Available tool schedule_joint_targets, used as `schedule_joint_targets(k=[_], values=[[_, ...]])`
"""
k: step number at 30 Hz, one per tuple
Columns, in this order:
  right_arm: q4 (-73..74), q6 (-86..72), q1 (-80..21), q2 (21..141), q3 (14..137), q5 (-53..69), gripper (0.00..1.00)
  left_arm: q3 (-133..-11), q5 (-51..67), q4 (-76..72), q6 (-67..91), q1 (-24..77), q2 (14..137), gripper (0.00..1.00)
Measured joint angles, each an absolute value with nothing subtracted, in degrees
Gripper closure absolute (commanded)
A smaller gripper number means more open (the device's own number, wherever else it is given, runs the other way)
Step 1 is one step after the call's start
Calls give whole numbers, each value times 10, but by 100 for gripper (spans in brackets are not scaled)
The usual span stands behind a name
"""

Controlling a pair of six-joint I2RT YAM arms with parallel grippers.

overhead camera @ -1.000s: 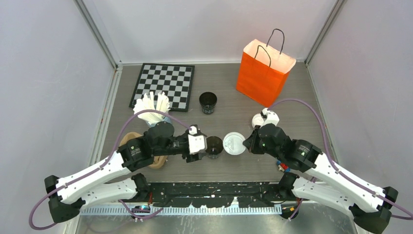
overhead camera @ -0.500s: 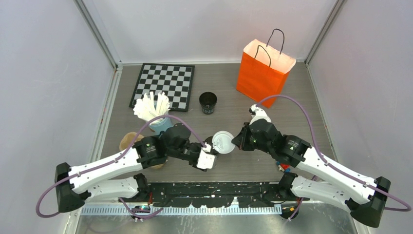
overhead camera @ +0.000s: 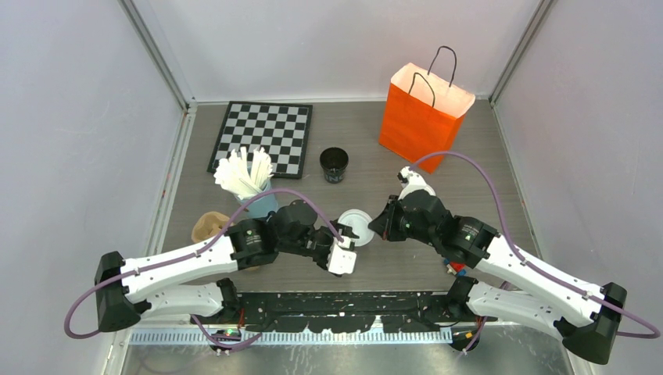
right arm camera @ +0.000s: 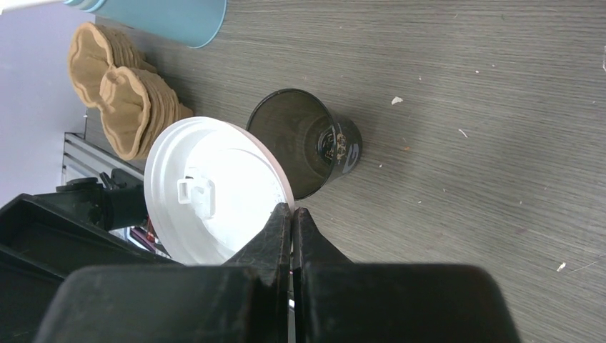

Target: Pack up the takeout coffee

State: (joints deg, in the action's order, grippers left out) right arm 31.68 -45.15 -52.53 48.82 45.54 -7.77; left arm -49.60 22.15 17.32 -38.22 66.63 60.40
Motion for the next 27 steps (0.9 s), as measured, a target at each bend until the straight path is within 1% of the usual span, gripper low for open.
schedule_joint_targets(k=[6,13,18,20,21,23,25,27], values=[[313,-452,-526,493,454,-70,98,-496,207,160,-381,666,604,58],[312,-451,-526,493,454,-65,97,-496,199,161,-381,666,615,61],[310,-452,-526,493,453,-63,97,-496,189,163,-380,666,627,72],[308,-452,-526,493,452,-62,96,-496,184,166,-380,666,634,80],[305,-452,-526,493,450,-61,96,-496,182,168,-380,666,638,85],[302,-452,-526,493,446,-60,93,-496,178,173,-379,666,643,98],[302,-453,-526,493,442,-59,87,-496,176,178,-380,667,647,100],[302,-454,-526,493,440,-60,77,-499,175,181,-378,667,650,100]])
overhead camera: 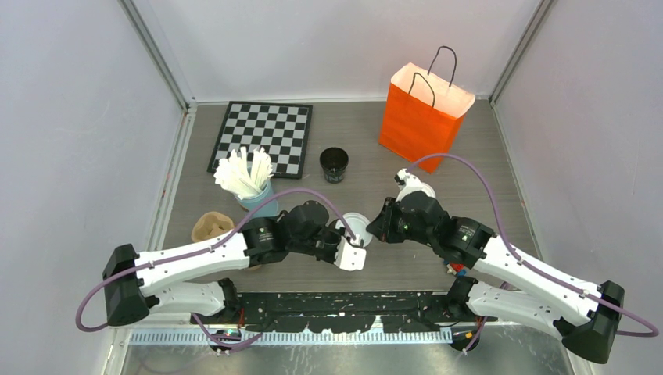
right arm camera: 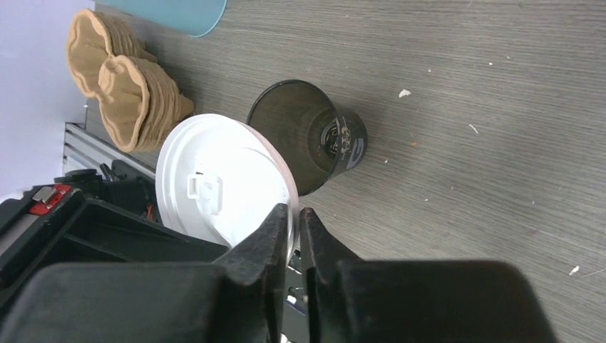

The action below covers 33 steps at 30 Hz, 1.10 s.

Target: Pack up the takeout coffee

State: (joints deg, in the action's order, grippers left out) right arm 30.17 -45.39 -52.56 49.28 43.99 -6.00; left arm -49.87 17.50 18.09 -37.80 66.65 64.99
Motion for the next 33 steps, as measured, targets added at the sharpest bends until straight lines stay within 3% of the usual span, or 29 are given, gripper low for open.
schedule_joint_targets(k=[5,7,15,19,26,33], values=[[300,-449,-526,492,440,-73,38,-513,163,187,-323,667,656,100],[300,-447,-526,486,440,-87,30,-514,150,182,-284,667,654,100],[261,-395,-526,379,415,-136,27,-474,17,104,-71,666,552,100],[172,-310,-526,340,382,-130,26,-472,-33,76,31,660,502,100],[-93,-71,-527,329,249,13,17,-471,-102,52,238,658,434,100],[-275,89,-550,406,236,95,12,-429,-142,-23,397,658,360,100]])
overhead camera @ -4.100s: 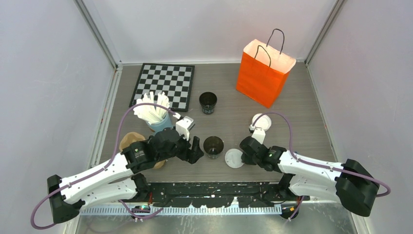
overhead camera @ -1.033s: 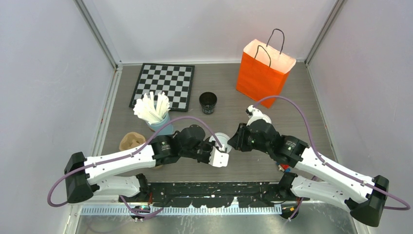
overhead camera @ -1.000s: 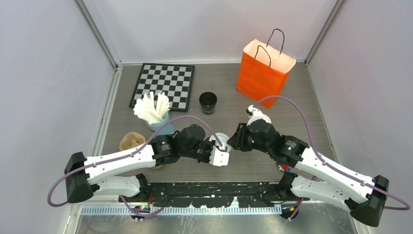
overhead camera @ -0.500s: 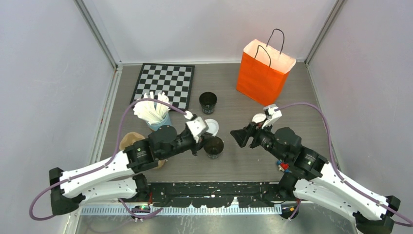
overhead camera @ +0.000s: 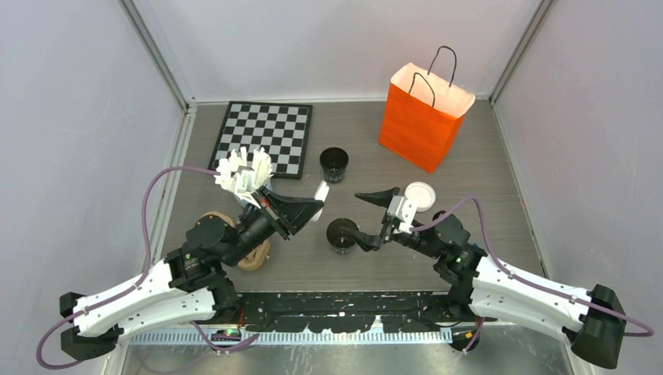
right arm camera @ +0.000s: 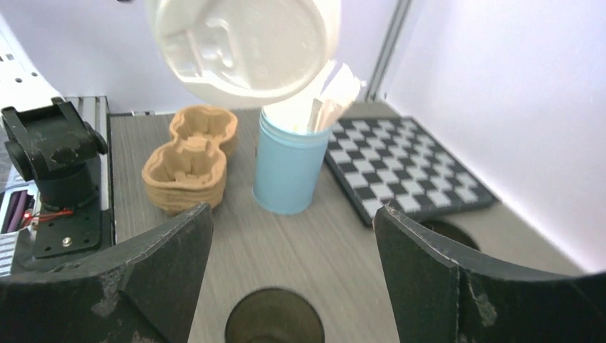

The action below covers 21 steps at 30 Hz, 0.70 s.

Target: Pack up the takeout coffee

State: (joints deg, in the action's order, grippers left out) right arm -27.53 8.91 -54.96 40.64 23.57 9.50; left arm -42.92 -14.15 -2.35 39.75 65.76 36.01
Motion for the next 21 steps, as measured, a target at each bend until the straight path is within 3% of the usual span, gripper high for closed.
schedule_joint_targets(k=[8,21], values=[[-450,149,-572,477,225,121,12,-418,-154,-51,516,656,357,100],[-482,177,-589,507,251,143,12,-418,-134,-74,557,656,370,100]])
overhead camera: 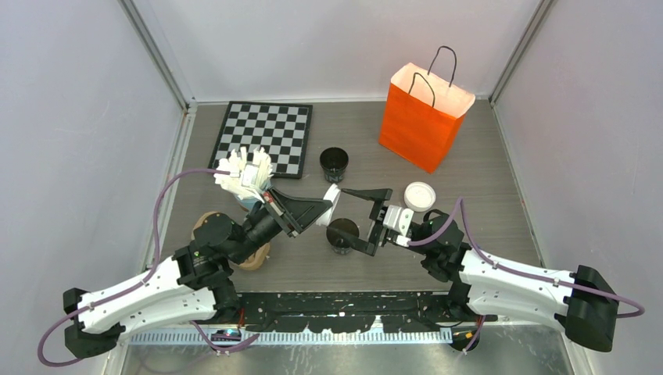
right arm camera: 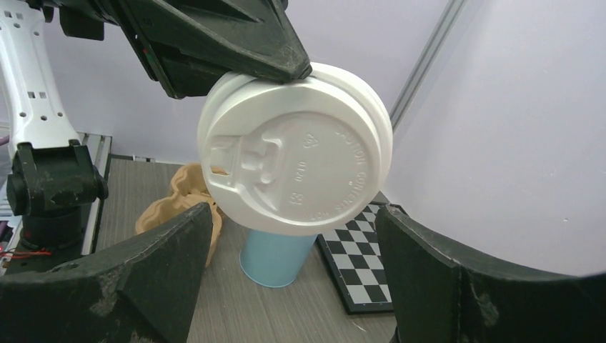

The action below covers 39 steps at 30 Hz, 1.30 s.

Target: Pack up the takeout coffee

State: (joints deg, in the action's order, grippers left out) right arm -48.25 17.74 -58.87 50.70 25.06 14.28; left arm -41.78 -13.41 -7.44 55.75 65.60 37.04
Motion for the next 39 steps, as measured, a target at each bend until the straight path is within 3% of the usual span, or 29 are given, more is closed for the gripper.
schedule_joint_targets(k=[10,25,27,29,33,39], values=[[-482,189,-599,511,252,137,12,-414,-121,-84,570,656,384,100],[-494,184,-599,501,237,132,26,-410,-120,-93,581,656,391,99],[-502,178,-599,501,229,132,27,-409,-120,-90,581,656,391,91],[-510,175,-599,501,222,132,27,-409,-120,-85,582,656,391,65],[-513,154,-599,501,208,129,28,-408,-128,-81,572,656,382,34],[-484,69,-599,468,184,68,32,-441,-161,8,483,656,368,1]])
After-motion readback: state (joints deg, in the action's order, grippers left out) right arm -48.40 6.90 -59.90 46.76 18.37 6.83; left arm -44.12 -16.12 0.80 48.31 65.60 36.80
